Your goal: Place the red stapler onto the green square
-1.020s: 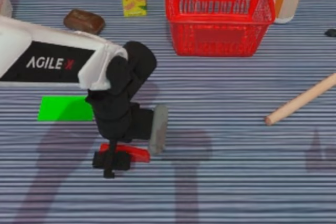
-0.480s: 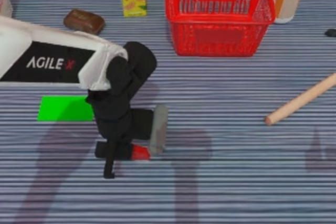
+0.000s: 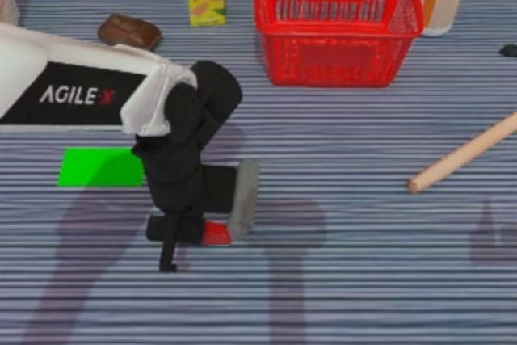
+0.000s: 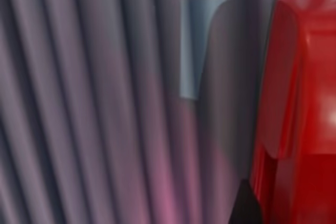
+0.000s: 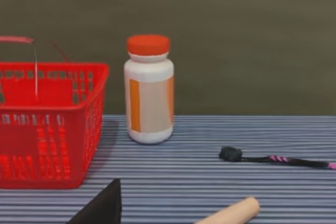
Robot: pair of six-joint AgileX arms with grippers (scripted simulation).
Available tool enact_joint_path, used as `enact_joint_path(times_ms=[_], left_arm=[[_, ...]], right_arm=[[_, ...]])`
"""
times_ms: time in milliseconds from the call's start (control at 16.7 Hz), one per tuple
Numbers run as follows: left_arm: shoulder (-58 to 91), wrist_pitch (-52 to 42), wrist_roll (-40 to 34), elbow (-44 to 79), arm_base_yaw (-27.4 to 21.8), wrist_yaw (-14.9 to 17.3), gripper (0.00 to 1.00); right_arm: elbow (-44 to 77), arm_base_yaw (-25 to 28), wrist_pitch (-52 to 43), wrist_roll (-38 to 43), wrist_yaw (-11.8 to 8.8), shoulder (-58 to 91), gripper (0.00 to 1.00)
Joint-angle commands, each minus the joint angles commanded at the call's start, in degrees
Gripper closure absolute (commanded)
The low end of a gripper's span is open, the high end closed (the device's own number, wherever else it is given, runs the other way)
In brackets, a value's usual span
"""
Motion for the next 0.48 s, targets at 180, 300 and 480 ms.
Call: enact_joint_path(times_ms=[180, 300, 480], left_arm=[[-2.05, -5.59, -0.02, 3.59, 0.26, 0.02, 1.0], [-3.96, -11.02, -0.13, 6.52, 0.52, 0.0, 1.0], [-6.76, -18.13, -0.28, 10.5, 0.84, -0.05, 1.0]], right_arm=[[0.0, 0.0, 0.0, 0.0, 0.0, 0.0, 0.0], [0.0, 0.0, 0.0, 0.0, 0.0, 0.0, 0.0], [0.0, 0.0, 0.0, 0.0, 0.0, 0.0, 0.0]])
